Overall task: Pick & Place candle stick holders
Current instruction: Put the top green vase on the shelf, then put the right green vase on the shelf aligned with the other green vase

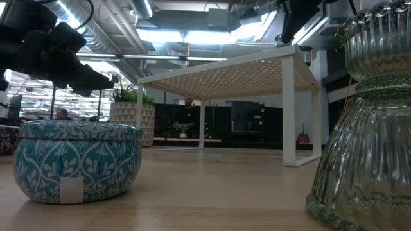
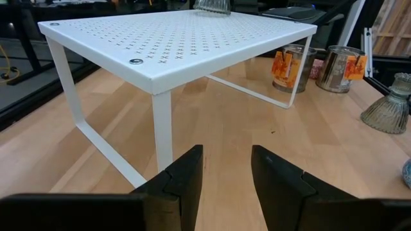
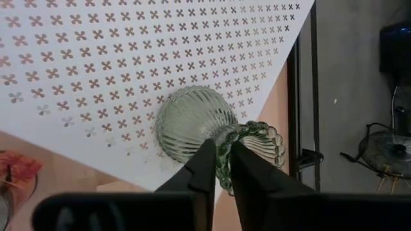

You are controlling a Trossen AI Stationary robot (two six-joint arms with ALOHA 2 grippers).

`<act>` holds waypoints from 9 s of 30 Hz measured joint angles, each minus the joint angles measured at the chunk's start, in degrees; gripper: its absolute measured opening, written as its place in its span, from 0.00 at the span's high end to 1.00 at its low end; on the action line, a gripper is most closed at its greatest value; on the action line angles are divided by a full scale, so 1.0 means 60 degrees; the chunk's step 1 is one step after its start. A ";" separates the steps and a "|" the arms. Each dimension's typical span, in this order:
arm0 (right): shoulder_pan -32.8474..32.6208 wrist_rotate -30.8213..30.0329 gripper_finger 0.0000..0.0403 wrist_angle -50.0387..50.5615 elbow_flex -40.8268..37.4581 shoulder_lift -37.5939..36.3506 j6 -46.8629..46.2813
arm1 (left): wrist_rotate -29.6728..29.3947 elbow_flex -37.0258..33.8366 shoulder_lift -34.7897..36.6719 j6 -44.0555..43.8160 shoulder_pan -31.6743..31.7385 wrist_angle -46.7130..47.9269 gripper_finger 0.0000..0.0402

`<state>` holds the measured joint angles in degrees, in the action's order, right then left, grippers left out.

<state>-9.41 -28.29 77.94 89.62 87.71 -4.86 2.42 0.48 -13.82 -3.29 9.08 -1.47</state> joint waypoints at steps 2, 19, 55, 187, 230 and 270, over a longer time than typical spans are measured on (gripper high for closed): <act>0.0000 0.0017 0.84 -0.0006 -0.0005 0.0006 0.0000 | 0.0000 0.0001 0.0000 0.0003 0.0003 -0.0001 0.68; -0.0073 0.0031 0.63 -0.0068 -0.0022 -0.0012 -0.0036 | 0.0000 -0.0002 0.0000 0.0002 0.0002 0.0000 0.68; -0.3099 0.1449 0.62 0.0131 0.1526 0.0067 -0.3790 | 0.0001 0.0001 0.0000 0.0000 0.0004 -0.0001 0.68; -0.3900 0.3040 0.34 -0.5930 0.1508 0.3713 -0.3609 | 0.0000 -0.0002 -0.0018 0.0000 0.0000 -0.0001 0.68; -0.5136 0.3929 0.53 -0.4989 0.1508 0.5073 -0.5832 | 0.0000 -0.0002 -0.0015 0.0000 0.0002 -0.0001 0.68; -0.4013 0.4324 0.94 -0.5002 0.2271 0.5405 -0.7123 | 0.0000 0.0001 -0.0018 0.0000 0.0004 0.0002 0.68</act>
<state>-33.49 -2.34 47.93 103.25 120.14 -47.60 2.42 0.49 -13.93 -3.29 9.10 -1.45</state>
